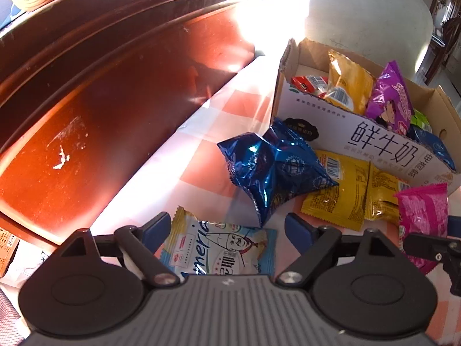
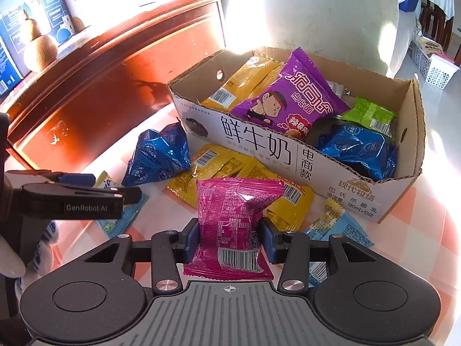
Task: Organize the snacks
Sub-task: 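Close the left gripper on the white 'America' bag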
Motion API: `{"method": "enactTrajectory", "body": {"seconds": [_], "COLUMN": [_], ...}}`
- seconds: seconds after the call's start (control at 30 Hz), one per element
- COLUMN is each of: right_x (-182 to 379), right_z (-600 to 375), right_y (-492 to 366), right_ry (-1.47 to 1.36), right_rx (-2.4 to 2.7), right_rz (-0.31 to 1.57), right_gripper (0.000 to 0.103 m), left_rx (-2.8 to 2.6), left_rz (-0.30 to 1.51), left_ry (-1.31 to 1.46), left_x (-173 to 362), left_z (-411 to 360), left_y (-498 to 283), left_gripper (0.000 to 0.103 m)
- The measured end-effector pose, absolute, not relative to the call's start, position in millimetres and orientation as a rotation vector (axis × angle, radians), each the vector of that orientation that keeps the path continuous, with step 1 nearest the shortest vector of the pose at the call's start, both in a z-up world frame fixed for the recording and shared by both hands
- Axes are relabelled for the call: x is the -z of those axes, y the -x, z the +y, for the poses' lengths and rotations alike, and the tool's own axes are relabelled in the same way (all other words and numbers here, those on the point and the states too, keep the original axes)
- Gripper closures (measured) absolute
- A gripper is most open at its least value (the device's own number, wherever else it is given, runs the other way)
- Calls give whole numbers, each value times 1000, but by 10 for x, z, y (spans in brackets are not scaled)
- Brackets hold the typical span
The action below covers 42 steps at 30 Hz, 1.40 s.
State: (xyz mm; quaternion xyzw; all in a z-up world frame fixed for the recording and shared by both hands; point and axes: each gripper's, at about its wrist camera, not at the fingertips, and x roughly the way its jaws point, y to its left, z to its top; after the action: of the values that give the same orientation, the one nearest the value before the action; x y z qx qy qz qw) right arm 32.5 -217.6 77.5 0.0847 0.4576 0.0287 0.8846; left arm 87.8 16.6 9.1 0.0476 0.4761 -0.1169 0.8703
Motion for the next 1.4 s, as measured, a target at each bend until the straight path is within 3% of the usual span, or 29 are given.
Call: {"method": "enactTrajectory", "body": {"seconds": [0.23,0.37,0.47,0.67,0.8,1.03,1.2,1.23,1.33,1.4], "right_x": [-765,-765,-754,-712,-726,-727,-726,-727,-730,-736], "right_z": [-2203,-2222,-2221,-2217,-2197,-2202,-2171,-2168,-2187,-2203], "right_y": [-337,-334,-330,-323,-326,-324,-330,-329,-331,-327], "right_ry": [-178,-179,-183,-192,-189,-185,-180,-180,-184,-188], "right_rx": [-54,-56,-65,-101,-108,-105,-112,-112,-106,-102], "right_rz": [958,964,974,991,987,988,988,988,987,986], "right_gripper": [60,60,60,60,60,60,60,60,60,60], "left_rx": [183,329,391,371,443,503,506,517,555,565], "left_rz": [1042,1099,1058,1008,954,979,972,964,973,964], "left_ry": [-131,-112,-201,-84,-235,-414,-426,-416,-365,-387], "left_x": [106,54,-51,-261,-335,-117,27,32,-2,-12], "left_z": [159,169,83,243,111,-64,-126,-137,-170,-220], "left_y": [-906,-721,-499,-388,-261,-147,-219,-230,-264,-238], "left_gripper": [17,27,28,23,17,14,11,13,41,49]}}
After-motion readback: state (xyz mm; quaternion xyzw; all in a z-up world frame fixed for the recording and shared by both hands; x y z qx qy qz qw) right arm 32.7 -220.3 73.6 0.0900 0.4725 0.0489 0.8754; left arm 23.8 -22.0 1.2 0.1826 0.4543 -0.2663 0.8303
